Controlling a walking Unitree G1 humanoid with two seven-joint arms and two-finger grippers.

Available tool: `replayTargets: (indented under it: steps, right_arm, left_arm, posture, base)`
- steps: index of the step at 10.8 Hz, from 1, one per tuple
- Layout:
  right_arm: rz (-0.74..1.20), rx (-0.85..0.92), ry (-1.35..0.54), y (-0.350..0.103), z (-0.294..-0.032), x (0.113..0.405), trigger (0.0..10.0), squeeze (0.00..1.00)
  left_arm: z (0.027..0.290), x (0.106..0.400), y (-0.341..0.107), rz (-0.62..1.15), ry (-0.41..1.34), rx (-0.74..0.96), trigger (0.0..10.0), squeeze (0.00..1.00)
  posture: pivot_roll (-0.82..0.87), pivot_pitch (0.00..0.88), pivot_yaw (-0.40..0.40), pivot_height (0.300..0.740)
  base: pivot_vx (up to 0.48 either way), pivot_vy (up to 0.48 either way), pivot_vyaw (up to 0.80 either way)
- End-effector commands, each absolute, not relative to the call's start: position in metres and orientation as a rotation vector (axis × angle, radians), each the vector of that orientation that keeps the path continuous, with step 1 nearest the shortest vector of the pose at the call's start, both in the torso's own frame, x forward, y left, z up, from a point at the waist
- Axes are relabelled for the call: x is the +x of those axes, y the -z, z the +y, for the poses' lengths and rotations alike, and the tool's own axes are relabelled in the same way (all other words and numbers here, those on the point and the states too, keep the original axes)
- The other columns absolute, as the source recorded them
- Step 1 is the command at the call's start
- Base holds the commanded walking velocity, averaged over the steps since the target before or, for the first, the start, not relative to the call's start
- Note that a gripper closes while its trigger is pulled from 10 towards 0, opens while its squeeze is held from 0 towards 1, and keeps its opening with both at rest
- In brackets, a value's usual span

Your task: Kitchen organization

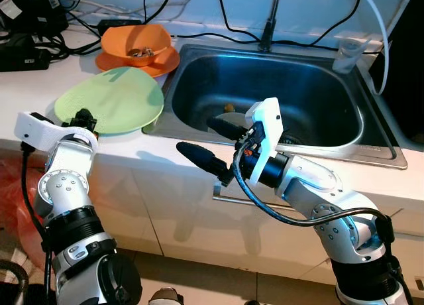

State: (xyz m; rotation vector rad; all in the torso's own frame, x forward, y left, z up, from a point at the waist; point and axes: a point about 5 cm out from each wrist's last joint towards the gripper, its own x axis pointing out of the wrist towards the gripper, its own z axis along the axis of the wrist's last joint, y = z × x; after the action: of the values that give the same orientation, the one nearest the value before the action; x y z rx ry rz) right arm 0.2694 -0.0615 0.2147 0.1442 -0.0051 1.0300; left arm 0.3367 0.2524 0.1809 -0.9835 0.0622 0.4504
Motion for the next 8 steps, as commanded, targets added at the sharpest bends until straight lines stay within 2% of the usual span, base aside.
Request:
replayTargets:
  steps: [1,8]
  right_arm:
    - [-0.008,0.14,-1.031,-0.2157,-0.0615,0.2675,10.0,0.0]
    - [-0.004,0.137,-1.02,-0.2137,-0.0623,0.268,10.0,0.0]
  left_arm:
    - [0.2432,0.3374,-0.1631,0.159,-0.455,-0.994,0.0,0.0]
    - [0.2454,0.3362,-0.1678,0.139,-0.492,-0.982,0.0,0.0]
  posture:
    - [0.12,0.079,0.004,0.74]
    - [0.12,0.079,0.005,0.74]
  base:
    - [0.0,0.0,0.0]
    - [0.0,0.0,0.0]
